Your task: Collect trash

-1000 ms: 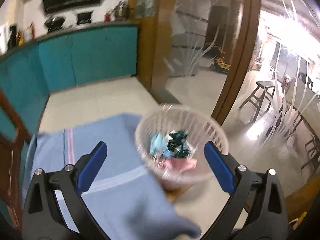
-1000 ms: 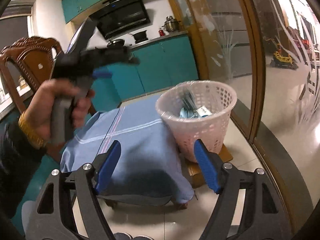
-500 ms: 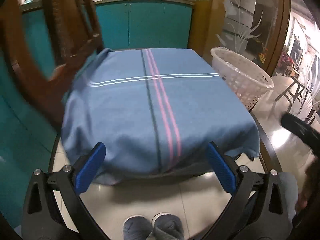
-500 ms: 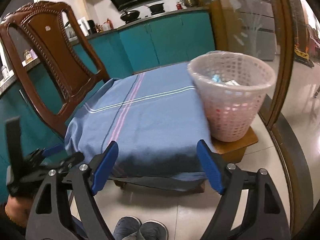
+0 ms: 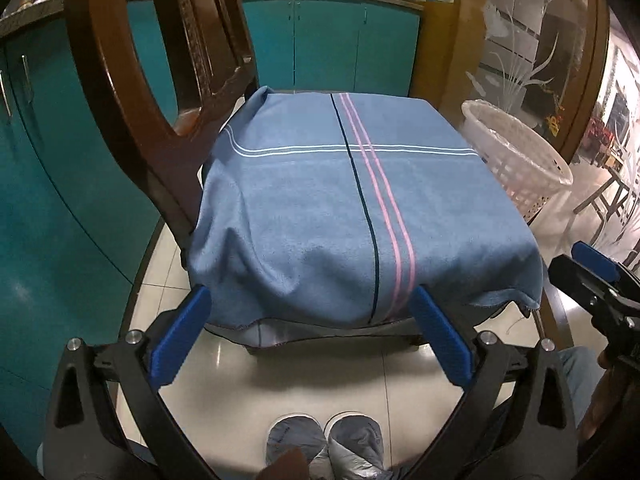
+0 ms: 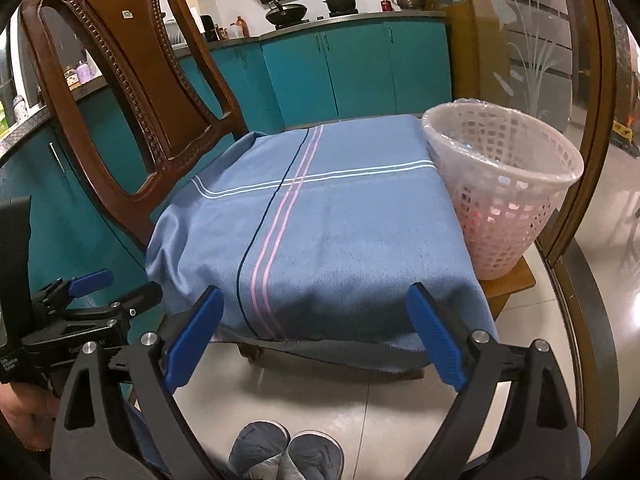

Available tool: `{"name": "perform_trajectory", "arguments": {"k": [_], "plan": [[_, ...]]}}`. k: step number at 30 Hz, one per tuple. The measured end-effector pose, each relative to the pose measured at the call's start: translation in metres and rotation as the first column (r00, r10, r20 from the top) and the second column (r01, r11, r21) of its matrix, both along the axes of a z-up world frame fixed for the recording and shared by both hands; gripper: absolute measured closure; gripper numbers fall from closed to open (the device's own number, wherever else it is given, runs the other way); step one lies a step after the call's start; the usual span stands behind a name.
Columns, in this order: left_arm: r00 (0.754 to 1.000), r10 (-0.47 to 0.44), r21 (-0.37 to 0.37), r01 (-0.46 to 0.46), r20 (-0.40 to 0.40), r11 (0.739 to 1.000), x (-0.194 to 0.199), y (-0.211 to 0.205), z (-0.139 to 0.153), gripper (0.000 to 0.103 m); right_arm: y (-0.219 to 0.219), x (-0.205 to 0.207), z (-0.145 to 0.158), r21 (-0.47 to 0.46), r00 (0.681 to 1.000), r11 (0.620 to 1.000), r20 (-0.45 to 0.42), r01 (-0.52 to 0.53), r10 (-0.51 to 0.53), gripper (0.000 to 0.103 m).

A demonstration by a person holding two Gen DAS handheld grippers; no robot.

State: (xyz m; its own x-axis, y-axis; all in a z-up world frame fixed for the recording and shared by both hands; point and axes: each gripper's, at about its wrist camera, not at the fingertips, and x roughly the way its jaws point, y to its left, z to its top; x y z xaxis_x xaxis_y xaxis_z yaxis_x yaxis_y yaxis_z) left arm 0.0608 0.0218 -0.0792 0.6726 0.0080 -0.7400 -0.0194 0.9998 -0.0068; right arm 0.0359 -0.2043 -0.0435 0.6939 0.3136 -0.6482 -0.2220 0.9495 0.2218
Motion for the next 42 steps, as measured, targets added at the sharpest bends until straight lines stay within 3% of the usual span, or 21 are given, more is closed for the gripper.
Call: {"name": "perform_trajectory", "arguments": {"k": [5, 11, 42], "plan": [[1.000, -0.008, -0.049, 0.007, -0.022, 0.999, -0.0011, -0.0015, -0.0013, 0.003, -0.0032, -0.0028, -0.0019, -0.002, 1.000, 1.000, -0.005, 0.007, -0.007, 0.011], [1.000, -0.020, -0.011, 0.020, 0.006, 1.000, -0.0050, -0.0087, 0.0032, 0.003, -0.0025, -0.0042, -0.0024, -0.010, 1.000, 1.000, -0.006, 0.000, 0.000, 0.011], [1.000, -0.003, -0.040, 0.003, -0.016, 0.999, -0.0031, -0.0036, -0.0007, 0.003, 0.0038, -0.0007, -0.0051, -0.012, 1.000, 1.000, -0.013, -0.017, 0.017, 0.011]]}}
